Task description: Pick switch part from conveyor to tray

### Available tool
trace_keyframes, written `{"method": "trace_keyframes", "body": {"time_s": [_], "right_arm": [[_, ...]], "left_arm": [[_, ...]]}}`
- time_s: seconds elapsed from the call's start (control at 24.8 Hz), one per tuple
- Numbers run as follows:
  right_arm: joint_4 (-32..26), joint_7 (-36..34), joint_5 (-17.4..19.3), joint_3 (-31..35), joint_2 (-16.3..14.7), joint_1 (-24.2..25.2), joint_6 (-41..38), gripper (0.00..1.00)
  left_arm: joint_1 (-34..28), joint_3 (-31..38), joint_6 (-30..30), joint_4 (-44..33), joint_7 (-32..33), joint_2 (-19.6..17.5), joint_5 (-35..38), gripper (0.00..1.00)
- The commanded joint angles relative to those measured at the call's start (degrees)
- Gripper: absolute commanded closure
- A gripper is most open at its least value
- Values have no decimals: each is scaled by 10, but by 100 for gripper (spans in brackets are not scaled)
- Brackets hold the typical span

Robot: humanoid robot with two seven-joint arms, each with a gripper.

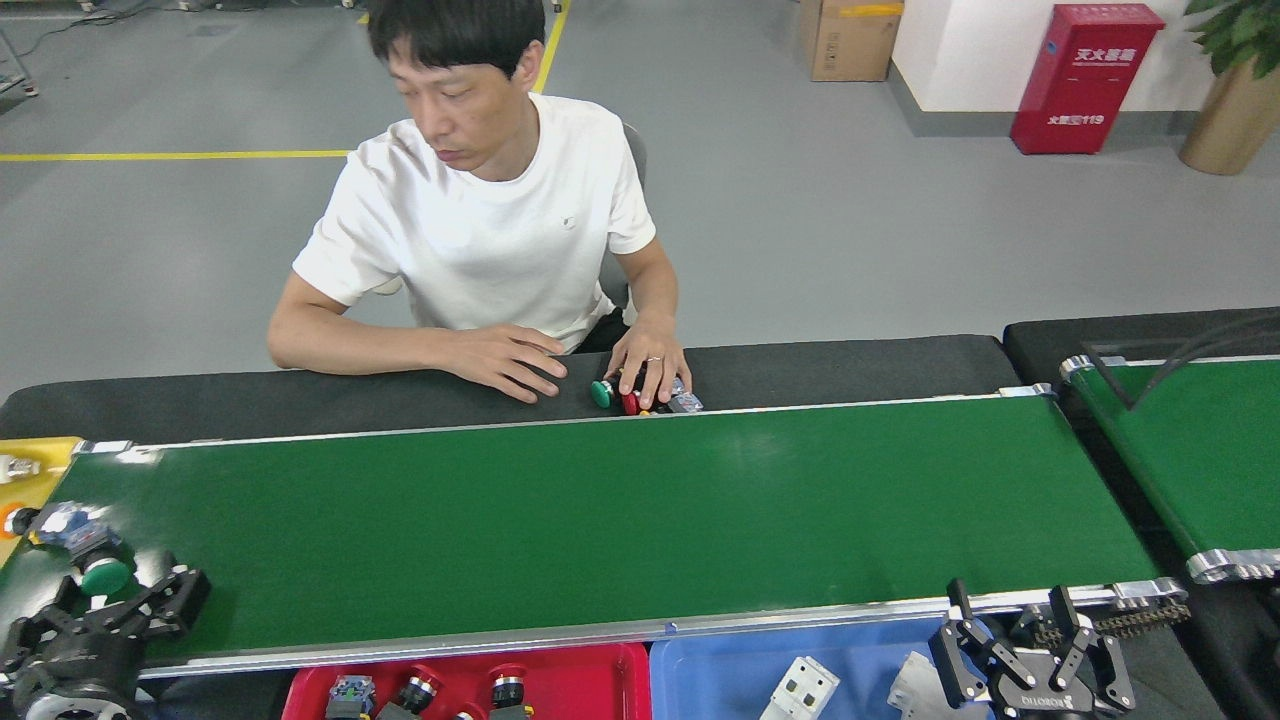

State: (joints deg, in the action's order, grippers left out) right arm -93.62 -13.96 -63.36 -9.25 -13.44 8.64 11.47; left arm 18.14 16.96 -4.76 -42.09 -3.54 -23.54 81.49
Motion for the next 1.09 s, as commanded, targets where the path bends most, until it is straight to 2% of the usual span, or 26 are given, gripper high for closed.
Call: {"method": "trace_keyframes", "body": {"time_s": [0.0,0.08,0.2,0.36,0.61,0.81,0.89,0.97,1.05], "right_arm": [[-3,2,-1,-1,-6,-6,-1,1],[-2,2,-1,-2,-5,-6,-1,1],[-2,2,-1,-2,-6,-5,-1,1],[-2,2,-1,-1,-4,1,0,1],[1,2,-3,-1,-3,1,1,1],[9,4,-3,5,-4,1,0,1],[9,4,-2,4,-4,1,-1,1],[9,4,-3,1,-5,2,-1,1],[7,4,-3,0,-5,2,-3,1]], "left_arm": [[37,-11,-1,54,-18,-27,-3,62],[56,-14,-21,86,-29,-37,-6,85],[54,-15,-30,75,-29,-34,-23,93],[12,-12,-73,-20,-24,-27,-69,94],[-210,-12,-118,-317,-11,-18,-152,94],[-375,-16,-169,-541,-10,47,-156,92],[-432,-25,-199,-593,-15,64,-141,90],[-444,-48,-236,-599,-16,82,-117,86],[-444,-65,-242,-599,-17,98,-80,82]]}}
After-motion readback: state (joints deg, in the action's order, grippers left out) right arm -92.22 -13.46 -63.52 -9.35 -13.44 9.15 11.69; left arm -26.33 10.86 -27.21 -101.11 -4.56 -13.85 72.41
